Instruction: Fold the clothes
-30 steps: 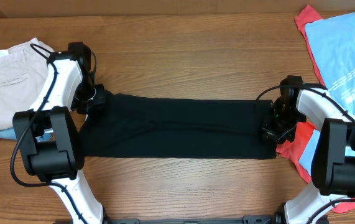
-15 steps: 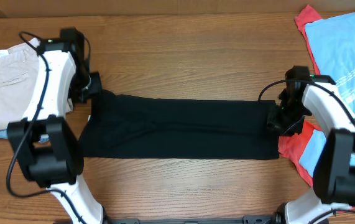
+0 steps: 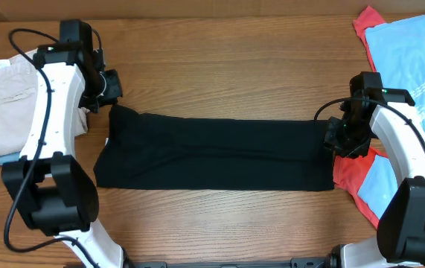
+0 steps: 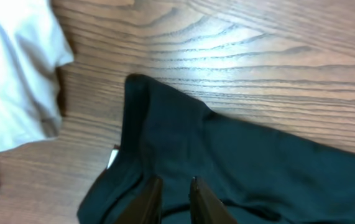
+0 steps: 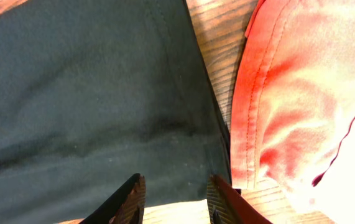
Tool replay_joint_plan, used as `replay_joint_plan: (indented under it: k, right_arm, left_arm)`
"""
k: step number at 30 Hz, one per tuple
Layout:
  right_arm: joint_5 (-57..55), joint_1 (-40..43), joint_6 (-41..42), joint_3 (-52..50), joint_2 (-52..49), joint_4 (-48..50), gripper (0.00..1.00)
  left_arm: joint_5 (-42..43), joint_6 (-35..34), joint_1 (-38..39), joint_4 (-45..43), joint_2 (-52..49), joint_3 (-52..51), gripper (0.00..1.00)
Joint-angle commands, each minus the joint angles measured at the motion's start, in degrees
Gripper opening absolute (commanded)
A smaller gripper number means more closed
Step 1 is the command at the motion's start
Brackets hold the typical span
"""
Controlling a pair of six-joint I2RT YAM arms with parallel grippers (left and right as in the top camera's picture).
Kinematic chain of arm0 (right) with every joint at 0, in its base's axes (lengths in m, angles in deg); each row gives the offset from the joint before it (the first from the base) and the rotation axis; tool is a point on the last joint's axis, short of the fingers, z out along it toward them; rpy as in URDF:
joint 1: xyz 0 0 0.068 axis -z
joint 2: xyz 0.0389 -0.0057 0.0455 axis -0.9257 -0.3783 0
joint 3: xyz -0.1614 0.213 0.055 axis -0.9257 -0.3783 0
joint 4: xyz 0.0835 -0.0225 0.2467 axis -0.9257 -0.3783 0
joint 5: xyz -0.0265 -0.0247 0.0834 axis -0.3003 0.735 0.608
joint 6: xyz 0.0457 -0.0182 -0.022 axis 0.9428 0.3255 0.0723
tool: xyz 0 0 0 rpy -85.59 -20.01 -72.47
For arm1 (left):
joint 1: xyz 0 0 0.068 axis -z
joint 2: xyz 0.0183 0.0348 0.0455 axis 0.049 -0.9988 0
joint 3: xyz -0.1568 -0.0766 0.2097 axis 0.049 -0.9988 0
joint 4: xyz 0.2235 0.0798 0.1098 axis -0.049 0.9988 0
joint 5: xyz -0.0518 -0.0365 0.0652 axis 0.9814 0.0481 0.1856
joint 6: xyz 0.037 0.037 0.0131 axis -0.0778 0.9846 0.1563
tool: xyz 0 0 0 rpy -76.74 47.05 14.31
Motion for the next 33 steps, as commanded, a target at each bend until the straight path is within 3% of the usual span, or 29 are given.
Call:
replay_joint_plan:
  k: [1, 7, 15, 33]
  right_arm:
    - [-0.5, 0.3, -0.1, 1.2, 0.7, -0.1, 0.36]
    - [-0.5, 0.3, -0.1, 1.2, 0.7, -1.0, 0.36]
    - [-0.5, 0.3, -0.1, 1.2, 0.7, -1.9, 0.36]
    - [-0.5, 0.3, -0.1, 1.2, 0.7, -2.8, 0.37]
  left_arm:
    - [0.5, 1.6, -0.3, -1.8, -4.0, -3.0, 0.18]
    - [-6.8, 2.2, -0.3, -5.2, -8.9, -3.6, 0.24]
    - [-7.3, 2.2, -0.3, -6.3, -10.1, -3.6, 0.39]
    - [-8.3, 1.4, -0.4, -10.8, -15.1, -3.7, 0.36]
